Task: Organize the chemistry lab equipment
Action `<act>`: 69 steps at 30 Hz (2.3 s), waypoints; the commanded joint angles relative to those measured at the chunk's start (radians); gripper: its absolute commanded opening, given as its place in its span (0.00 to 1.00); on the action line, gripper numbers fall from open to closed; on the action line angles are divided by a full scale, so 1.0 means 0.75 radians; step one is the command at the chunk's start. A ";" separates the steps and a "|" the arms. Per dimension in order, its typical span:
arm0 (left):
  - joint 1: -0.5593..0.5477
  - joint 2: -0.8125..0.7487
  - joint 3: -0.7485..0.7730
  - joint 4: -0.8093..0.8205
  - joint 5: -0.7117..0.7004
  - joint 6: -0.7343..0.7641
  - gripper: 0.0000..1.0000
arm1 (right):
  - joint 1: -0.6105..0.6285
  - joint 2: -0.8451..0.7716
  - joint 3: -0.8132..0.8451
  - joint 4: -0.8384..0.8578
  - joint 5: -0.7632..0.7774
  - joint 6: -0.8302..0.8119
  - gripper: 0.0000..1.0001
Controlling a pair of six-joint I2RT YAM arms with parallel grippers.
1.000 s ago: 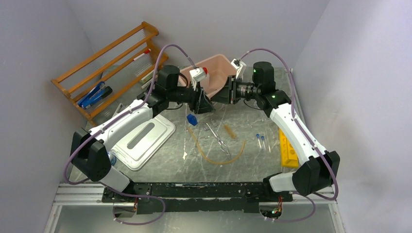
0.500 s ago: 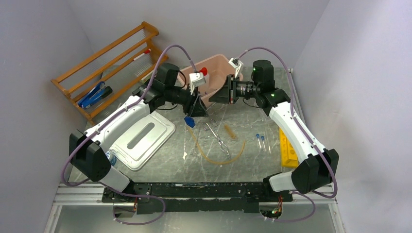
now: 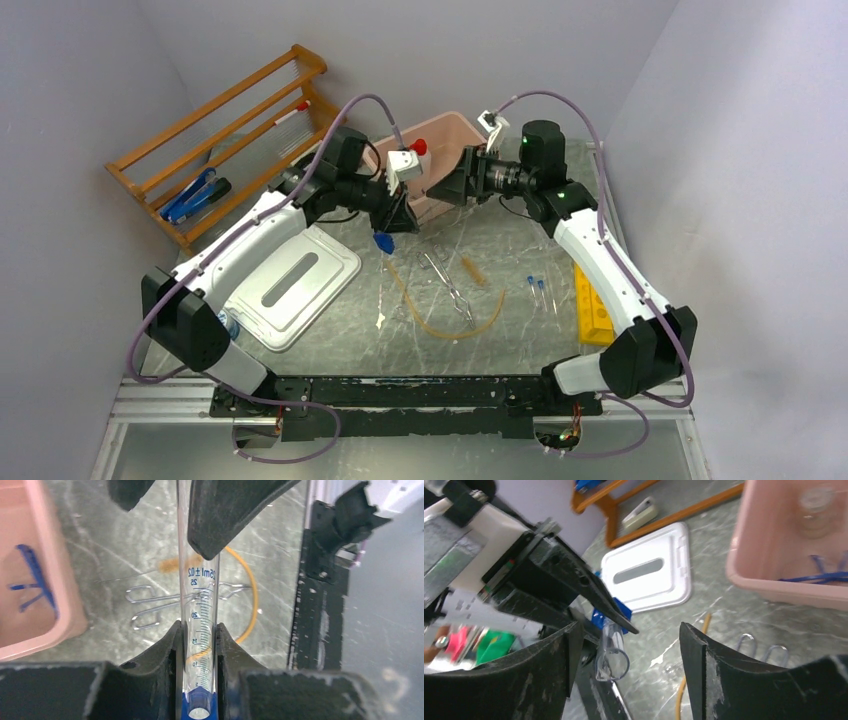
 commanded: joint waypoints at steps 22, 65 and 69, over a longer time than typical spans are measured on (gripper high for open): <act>0.029 0.967 1.039 -0.070 -0.651 0.133 0.05 | -0.015 -0.318 -0.242 0.221 1.668 0.098 0.76; 0.033 1.027 1.074 -0.364 -0.585 0.219 0.47 | -0.014 -0.160 -0.252 0.220 1.517 0.159 0.74; 0.043 0.915 1.033 -0.270 -0.546 0.151 0.55 | -0.014 -0.168 -0.260 0.205 1.467 0.101 0.76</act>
